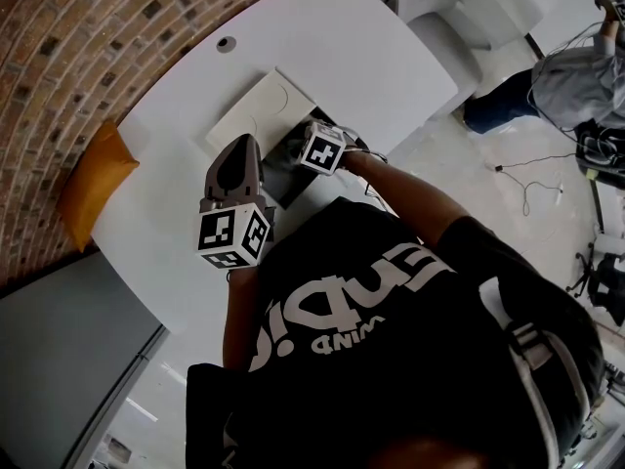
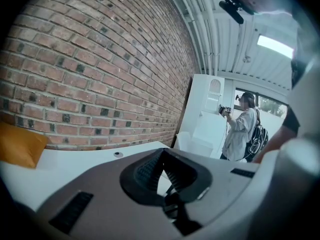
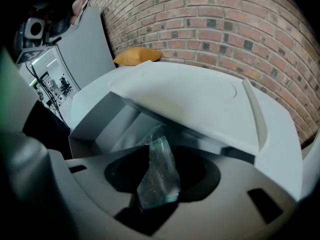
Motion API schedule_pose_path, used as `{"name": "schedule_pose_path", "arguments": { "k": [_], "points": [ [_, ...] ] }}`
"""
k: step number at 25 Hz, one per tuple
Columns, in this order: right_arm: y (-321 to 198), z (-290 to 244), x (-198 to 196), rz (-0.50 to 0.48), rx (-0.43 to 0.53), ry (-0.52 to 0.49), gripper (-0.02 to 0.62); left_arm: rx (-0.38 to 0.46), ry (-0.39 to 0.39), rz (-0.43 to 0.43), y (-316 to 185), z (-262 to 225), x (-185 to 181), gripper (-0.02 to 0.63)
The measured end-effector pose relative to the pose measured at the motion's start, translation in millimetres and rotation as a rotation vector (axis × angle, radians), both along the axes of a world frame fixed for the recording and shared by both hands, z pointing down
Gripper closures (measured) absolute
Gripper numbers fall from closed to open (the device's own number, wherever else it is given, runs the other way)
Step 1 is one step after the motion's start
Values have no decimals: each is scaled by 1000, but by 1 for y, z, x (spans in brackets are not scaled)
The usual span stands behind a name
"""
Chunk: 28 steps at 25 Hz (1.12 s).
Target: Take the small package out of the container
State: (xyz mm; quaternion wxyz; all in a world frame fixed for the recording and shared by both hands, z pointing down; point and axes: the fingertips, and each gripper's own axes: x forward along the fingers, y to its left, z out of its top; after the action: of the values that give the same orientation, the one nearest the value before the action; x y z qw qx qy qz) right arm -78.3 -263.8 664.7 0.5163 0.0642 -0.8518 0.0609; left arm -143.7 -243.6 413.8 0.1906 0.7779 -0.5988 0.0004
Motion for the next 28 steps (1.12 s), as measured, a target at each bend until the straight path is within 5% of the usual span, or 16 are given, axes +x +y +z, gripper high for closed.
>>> {"name": "schedule_pose_path", "arguments": {
  "k": [28],
  "points": [
    [10,-6,12,16,-47,7,563,-17,3,-4,0,6,-1,598]
  ]
}}
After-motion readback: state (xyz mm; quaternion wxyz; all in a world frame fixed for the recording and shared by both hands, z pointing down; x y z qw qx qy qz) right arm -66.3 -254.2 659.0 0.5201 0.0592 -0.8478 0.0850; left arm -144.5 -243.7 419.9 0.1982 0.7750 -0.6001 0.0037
